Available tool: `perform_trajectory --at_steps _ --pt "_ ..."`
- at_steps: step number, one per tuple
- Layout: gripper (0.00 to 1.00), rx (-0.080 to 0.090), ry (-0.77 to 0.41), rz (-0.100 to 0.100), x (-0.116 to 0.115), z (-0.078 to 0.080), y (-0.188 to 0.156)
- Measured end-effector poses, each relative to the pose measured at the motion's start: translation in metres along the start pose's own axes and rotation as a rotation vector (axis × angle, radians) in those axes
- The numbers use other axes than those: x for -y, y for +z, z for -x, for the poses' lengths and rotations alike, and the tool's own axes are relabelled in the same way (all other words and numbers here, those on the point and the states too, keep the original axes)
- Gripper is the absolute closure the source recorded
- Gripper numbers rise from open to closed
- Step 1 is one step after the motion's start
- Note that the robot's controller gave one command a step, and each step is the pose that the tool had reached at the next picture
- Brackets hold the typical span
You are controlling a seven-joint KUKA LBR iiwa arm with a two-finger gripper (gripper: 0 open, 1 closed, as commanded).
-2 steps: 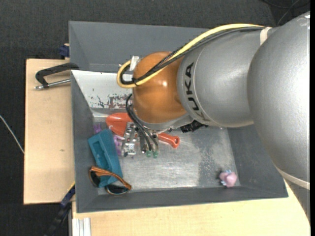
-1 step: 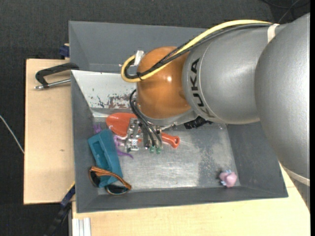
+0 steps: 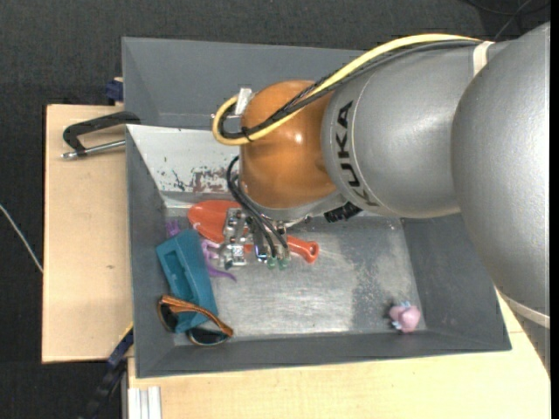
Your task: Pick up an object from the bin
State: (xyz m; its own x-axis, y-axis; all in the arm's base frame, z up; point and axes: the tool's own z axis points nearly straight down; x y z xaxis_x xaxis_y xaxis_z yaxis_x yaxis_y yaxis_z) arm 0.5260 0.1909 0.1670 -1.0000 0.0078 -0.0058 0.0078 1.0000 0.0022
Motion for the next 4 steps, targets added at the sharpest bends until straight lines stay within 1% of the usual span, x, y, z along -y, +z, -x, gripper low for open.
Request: perform_trajectory --at_steps 1,2,3,4 --pt "1.00 -0.001 0.029 0.001 -0.017 0.015 -0.004" --pt "1.00 -0.001 0.287 0.001 -0.013 0.026 0.003" --pt "1.00 -0.001 0.307 0.000 -0.016 0.050 0.002" --pt "1.00 -0.004 0.361 -0.001 -0.034 0.048 0.012"
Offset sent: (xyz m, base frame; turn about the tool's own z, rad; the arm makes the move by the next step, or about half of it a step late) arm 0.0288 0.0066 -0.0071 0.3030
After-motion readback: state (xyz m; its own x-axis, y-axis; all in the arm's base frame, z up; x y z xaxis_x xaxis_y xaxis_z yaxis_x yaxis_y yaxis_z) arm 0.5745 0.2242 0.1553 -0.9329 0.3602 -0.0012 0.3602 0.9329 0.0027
